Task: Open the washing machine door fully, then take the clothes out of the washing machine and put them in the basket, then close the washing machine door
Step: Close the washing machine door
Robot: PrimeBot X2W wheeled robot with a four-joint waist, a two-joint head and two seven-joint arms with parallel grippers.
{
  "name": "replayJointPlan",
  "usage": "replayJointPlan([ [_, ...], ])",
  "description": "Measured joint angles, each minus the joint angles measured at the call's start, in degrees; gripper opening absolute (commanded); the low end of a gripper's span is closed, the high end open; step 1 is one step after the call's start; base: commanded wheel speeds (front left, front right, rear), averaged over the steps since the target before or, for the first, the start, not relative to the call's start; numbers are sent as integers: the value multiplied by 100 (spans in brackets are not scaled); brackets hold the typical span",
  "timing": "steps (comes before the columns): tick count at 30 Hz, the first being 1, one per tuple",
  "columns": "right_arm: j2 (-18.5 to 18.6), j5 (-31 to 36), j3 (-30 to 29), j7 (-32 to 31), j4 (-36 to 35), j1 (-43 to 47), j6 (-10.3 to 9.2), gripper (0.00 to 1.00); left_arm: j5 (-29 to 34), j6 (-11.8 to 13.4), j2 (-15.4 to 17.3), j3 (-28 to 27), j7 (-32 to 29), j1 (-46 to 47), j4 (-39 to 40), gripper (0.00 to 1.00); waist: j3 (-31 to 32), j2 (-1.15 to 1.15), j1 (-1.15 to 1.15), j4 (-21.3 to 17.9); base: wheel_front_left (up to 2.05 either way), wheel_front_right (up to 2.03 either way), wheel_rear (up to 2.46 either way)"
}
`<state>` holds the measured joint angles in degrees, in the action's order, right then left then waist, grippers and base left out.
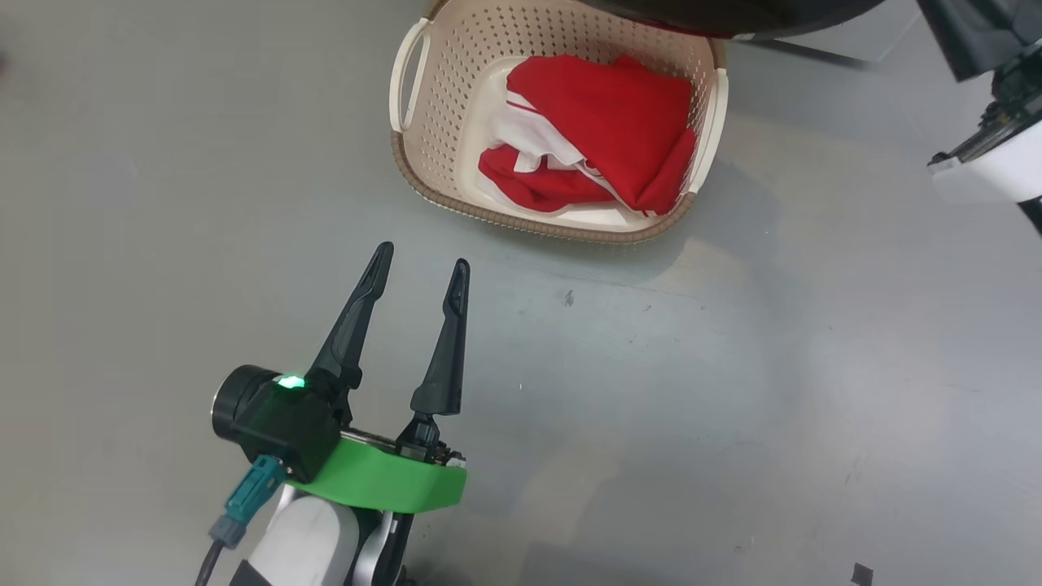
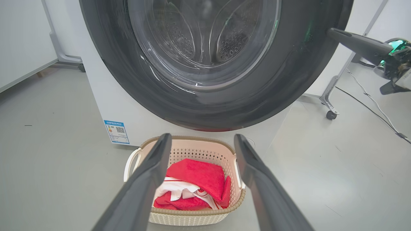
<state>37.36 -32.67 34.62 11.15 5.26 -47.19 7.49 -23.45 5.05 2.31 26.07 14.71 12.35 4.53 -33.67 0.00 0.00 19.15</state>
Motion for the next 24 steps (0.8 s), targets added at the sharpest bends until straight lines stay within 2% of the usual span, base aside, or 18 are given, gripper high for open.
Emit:
replayJointPlan([
  [12,311,-10,-29,-196,105,-881,1,0,-16,64,-15,59,0,308,69,100,-455,0,0,103,0,0,0],
  [24,172,-151,-372,-254,845,-1679,-7,0,-121,119,-37,201,0,473,87,100,-751,0,0,298,0,0,0],
])
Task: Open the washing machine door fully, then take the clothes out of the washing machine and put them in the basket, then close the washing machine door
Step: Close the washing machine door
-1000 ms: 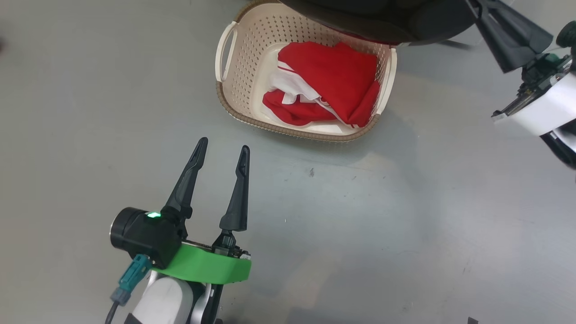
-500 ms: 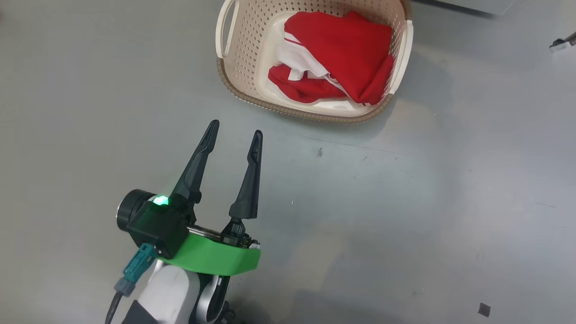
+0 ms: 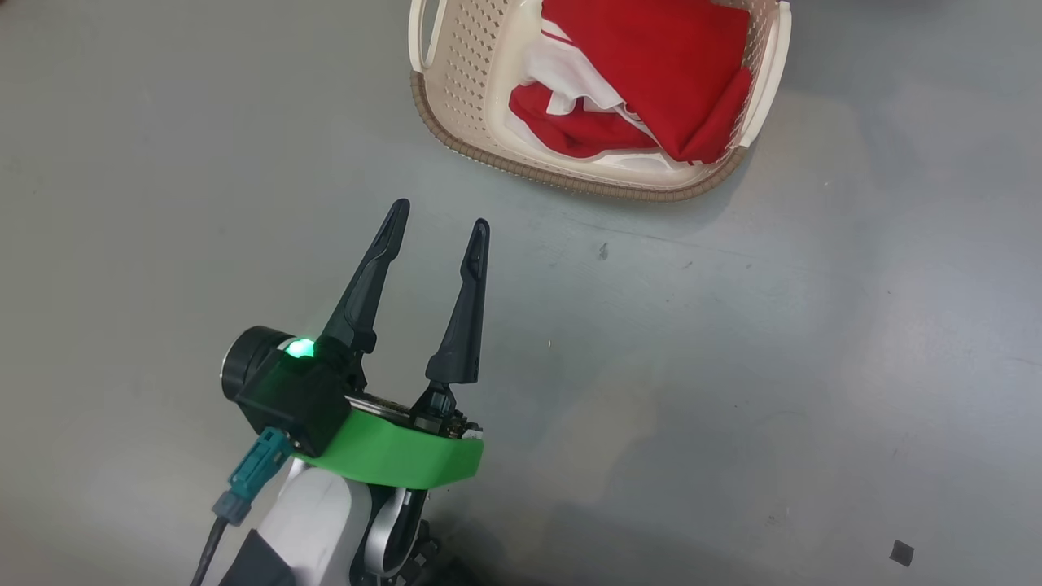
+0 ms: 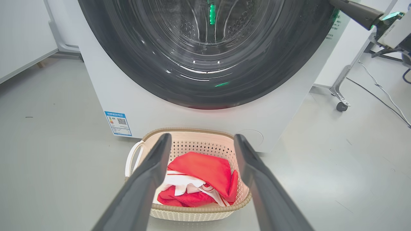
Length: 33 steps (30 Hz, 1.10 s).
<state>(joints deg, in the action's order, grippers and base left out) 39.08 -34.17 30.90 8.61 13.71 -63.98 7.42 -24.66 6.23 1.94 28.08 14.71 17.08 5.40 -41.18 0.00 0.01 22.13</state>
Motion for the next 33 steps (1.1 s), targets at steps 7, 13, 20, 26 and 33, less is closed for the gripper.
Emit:
replayJointPlan([
  [7,-124,56,44,-55,153,-231,-1,0,-65,1,-3,20,0,39,-2,100,-52,0,0,32,0,0,0],
  [13,-180,153,70,24,339,-300,-2,0,-104,2,-4,25,0,92,-36,100,-50,0,0,51,0,0,0],
  [20,-332,159,159,153,645,-303,-1,0,-104,10,-5,10,0,116,-138,100,57,0,0,24,0,0,0],
  [26,-434,179,265,330,983,-144,-48,0,-97,11,-7,-105,0,124,-266,100,264,0,0,-39,0,0,0],
  [33,-967,-488,158,492,1229,661,-51,0,-3,11,-7,-290,0,134,-521,100,658,0,0,-214,0,0,0],
])
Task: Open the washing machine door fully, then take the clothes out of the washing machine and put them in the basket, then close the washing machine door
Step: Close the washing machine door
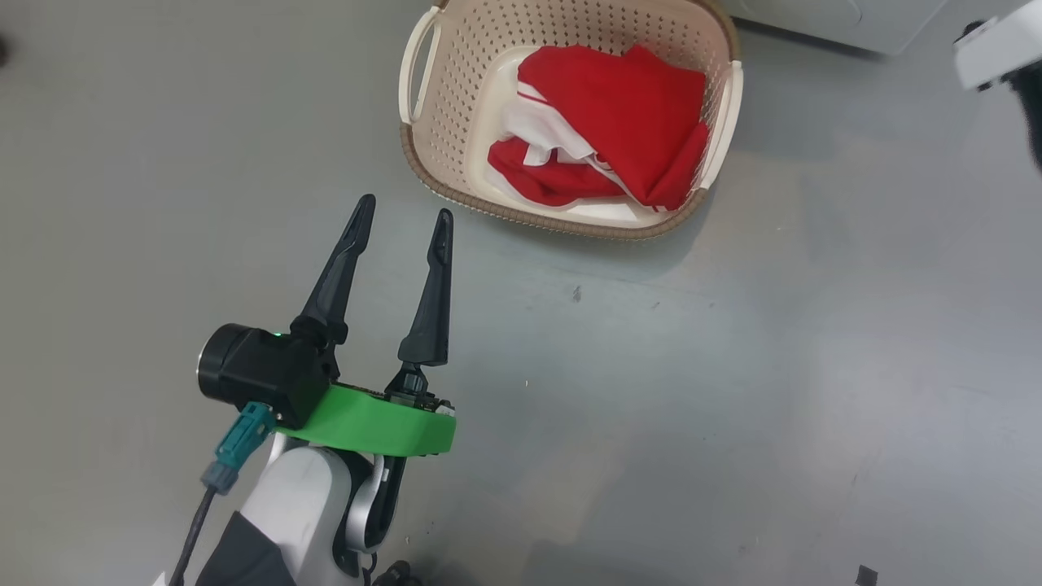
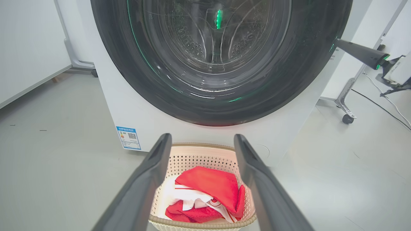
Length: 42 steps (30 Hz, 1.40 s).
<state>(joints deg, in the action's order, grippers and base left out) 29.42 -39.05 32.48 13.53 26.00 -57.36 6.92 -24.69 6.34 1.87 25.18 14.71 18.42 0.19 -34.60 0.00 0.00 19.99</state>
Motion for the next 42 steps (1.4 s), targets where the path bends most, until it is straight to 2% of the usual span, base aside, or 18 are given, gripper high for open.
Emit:
replayJointPlan([
  [14,-414,-131,-133,91,-20,1129,0,0,281,-1,1,-315,0,-33,-493,100,737,0,0,-598,0,0,0],
  [19,-613,-211,-570,91,-232,1537,-63,0,303,-12,1,-465,0,-204,-643,100,1064,0,0,-867,0,0,0],
  [30,-778,-235,-1301,92,-605,2726,-301,0,259,-18,4,-711,0,-498,-856,100,1725,0,0,-1444,0,0,0],
  [42,-985,7,-1631,91,-1072,3637,-354,0,254,-18,9,-946,0,-725,-894,100,2219,0,0,-1897,0,0,0],
])
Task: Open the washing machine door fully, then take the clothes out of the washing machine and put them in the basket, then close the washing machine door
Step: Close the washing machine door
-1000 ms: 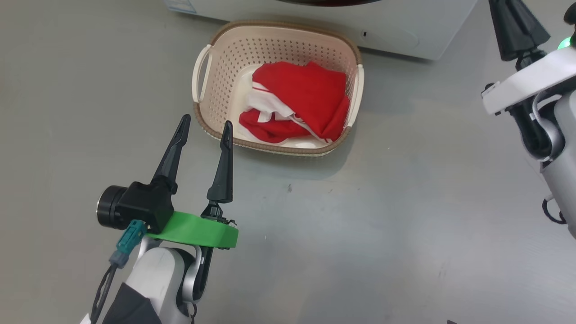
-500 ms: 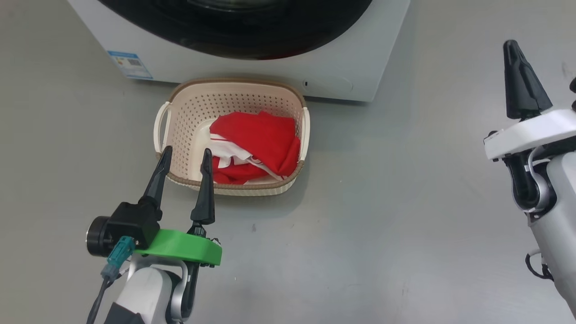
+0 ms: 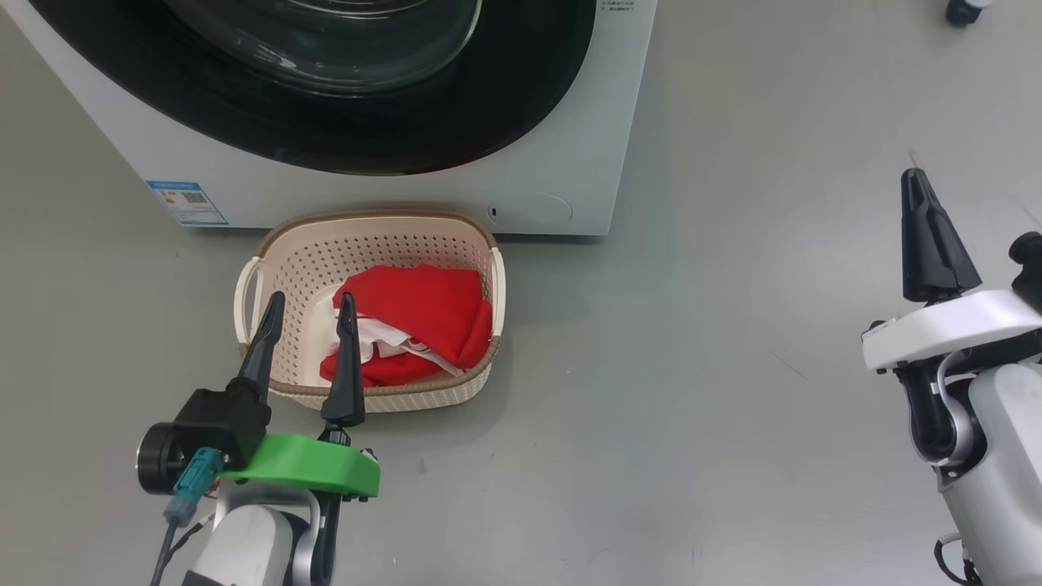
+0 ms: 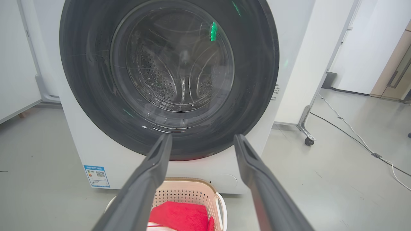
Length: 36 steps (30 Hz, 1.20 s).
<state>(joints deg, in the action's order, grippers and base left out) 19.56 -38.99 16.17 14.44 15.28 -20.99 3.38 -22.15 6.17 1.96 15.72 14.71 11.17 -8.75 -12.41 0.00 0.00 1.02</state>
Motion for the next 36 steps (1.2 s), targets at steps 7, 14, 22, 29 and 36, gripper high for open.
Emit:
replayJointPlan([
  [7,-255,65,-201,0,-231,494,-59,100,1,0,0,-93,0,-62,-34,100,148,0,0,-137,0,0,0],
  [14,-386,135,-366,0,-427,823,-101,100,1,0,1,-172,0,-72,-69,100,194,0,0,-186,0,0,0],
  [22,-428,339,-494,0,-569,1105,-99,100,-60,0,1,-147,0,-178,-165,100,225,0,0,-187,0,0,0],
  [29,-490,442,-561,0,-665,1228,-92,100,-60,0,1,-134,0,-196,-188,100,238,0,0,-174,0,0,0],
  [36,-546,537,-610,0,-720,1349,-48,100,-44,0,1,-124,0,-196,-187,100,252,0,0,-172,0,0,0],
])
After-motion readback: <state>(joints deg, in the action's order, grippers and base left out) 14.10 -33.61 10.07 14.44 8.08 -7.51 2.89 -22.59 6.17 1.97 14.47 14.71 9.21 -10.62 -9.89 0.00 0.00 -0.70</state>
